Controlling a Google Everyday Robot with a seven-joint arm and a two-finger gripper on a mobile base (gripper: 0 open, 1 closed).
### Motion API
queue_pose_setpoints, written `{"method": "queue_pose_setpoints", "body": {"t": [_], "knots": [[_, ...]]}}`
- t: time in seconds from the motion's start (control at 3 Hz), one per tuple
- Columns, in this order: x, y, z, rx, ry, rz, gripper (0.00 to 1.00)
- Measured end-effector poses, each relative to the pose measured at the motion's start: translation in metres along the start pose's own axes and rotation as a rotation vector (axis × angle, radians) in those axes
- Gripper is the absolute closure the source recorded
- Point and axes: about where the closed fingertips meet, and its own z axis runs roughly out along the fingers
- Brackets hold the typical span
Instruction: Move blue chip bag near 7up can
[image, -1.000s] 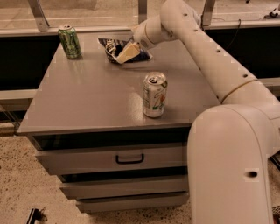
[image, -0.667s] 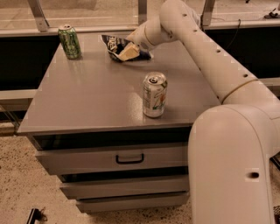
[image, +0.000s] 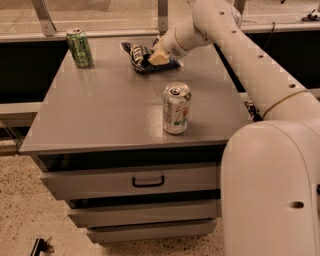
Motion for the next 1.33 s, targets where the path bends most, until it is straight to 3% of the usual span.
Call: {"method": "queue_pose_setpoints", "body": {"t": [0.33, 1.33], "knots": [[0.013, -0.001, -0.027, -0.004, 0.011, -0.008, 1.0], [0.026, 0.034, -0.129, -0.063, 0.103, -0.14, 1.0]]}}
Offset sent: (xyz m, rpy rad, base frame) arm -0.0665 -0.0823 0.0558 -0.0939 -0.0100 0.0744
